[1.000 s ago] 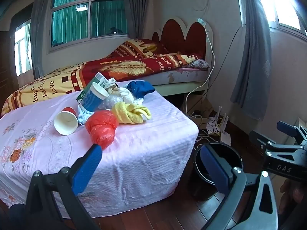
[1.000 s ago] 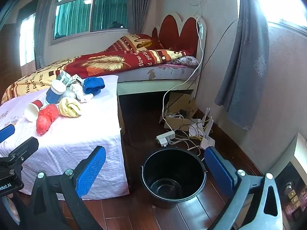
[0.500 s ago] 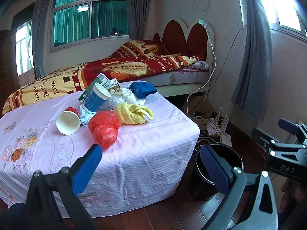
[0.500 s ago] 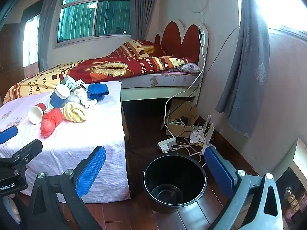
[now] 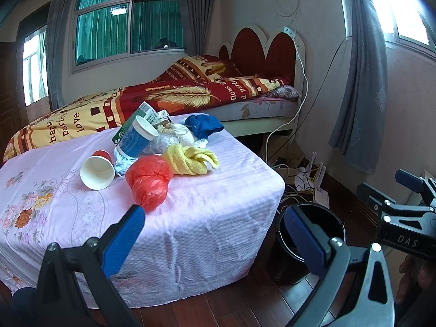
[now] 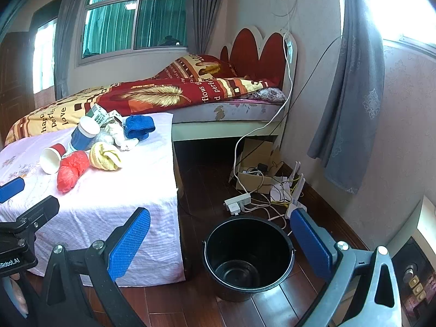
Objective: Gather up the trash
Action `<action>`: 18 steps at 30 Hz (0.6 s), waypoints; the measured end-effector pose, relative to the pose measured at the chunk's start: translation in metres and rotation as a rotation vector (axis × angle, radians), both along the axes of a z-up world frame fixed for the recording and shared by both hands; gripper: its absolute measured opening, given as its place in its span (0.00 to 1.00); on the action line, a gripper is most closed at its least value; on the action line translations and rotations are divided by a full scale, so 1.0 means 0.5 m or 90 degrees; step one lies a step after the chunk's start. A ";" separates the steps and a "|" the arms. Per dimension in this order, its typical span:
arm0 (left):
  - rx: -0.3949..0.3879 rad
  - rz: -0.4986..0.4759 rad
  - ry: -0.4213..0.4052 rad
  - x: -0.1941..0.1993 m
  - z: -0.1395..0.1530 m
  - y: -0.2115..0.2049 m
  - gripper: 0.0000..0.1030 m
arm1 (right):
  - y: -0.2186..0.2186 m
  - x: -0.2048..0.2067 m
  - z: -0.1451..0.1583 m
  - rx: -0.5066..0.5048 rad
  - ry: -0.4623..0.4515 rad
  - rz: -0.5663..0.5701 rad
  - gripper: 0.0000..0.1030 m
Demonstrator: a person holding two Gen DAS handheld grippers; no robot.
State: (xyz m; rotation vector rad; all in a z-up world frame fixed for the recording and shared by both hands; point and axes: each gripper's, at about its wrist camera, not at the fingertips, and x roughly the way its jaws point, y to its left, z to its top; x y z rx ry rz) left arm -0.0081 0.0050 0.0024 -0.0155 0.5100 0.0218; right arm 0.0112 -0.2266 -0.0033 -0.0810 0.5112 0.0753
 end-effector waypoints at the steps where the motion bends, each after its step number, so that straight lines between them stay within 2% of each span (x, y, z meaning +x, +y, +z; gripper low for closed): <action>1: 0.000 0.000 0.001 0.001 0.001 0.000 1.00 | 0.000 -0.001 0.000 0.000 0.000 0.000 1.00; 18: -0.001 0.000 0.000 0.001 -0.005 0.002 1.00 | 0.001 -0.001 -0.002 -0.001 0.000 0.000 1.00</action>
